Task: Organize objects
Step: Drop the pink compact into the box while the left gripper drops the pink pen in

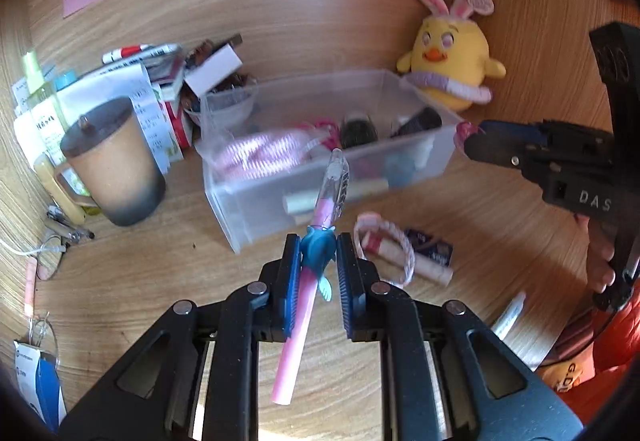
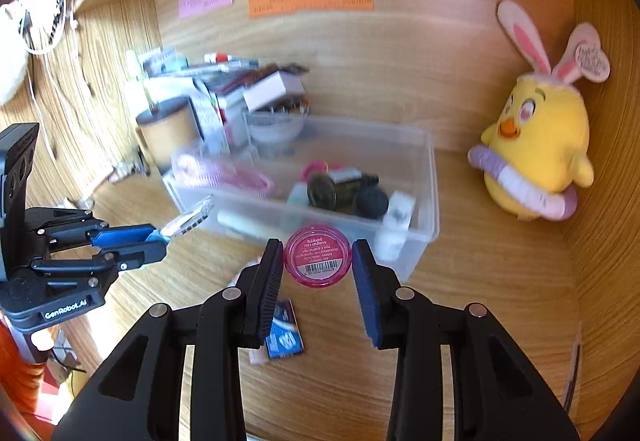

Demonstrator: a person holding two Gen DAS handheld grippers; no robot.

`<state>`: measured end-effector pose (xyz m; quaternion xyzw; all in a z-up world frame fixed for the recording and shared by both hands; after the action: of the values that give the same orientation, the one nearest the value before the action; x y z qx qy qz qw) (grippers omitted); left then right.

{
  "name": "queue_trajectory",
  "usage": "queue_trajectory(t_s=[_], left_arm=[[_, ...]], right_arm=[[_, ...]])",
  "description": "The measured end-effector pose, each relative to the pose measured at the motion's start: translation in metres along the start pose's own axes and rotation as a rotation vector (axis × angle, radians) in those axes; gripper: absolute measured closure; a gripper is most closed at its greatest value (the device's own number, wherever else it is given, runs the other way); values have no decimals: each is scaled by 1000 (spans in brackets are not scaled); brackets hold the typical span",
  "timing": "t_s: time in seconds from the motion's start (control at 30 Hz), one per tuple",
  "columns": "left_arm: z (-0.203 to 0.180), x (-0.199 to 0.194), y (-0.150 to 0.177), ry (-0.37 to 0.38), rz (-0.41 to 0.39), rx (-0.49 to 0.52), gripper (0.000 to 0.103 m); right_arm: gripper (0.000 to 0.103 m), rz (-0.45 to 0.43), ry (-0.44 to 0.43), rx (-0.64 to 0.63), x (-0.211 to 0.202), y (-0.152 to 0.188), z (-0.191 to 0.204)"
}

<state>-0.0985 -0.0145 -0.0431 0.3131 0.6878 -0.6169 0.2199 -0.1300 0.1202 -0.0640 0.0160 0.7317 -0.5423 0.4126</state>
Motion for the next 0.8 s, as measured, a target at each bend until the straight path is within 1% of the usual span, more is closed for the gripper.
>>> queue_trajectory(t_s=[0.13, 0.3, 0.43, 0.53, 0.8], left_arm=[[-1, -3, -21, 8, -39, -24, 86], [4, -15, -42, 1, -79, -42, 86], [12, -14, -55, 0, -89, -63, 86], [19, -8, -65, -9, -80, -75, 86], [41, 24, -79, 20, 19, -147, 86]], right_arm=[[71, -35, 11, -7, -4, -13, 0], [71, -51, 13, -7, 0, -26, -1], [71, -54, 4, -3, 8, -34, -2], [71, -46, 3, 2, 16, -38, -4], [71, 4, -1, 1, 47, -43, -7]])
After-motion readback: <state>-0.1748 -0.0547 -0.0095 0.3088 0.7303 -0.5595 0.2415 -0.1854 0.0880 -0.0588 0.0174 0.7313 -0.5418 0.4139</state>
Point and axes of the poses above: each gripper's, at about its wrist camera, not at the fingertips, and x roughly the way its jaws point, z to its left, y to its underside, the point moved 6 cm from there along x, roughly the way its jaws point, and after that the axes turned 9 degrees about -x, right-handed, at the moved point
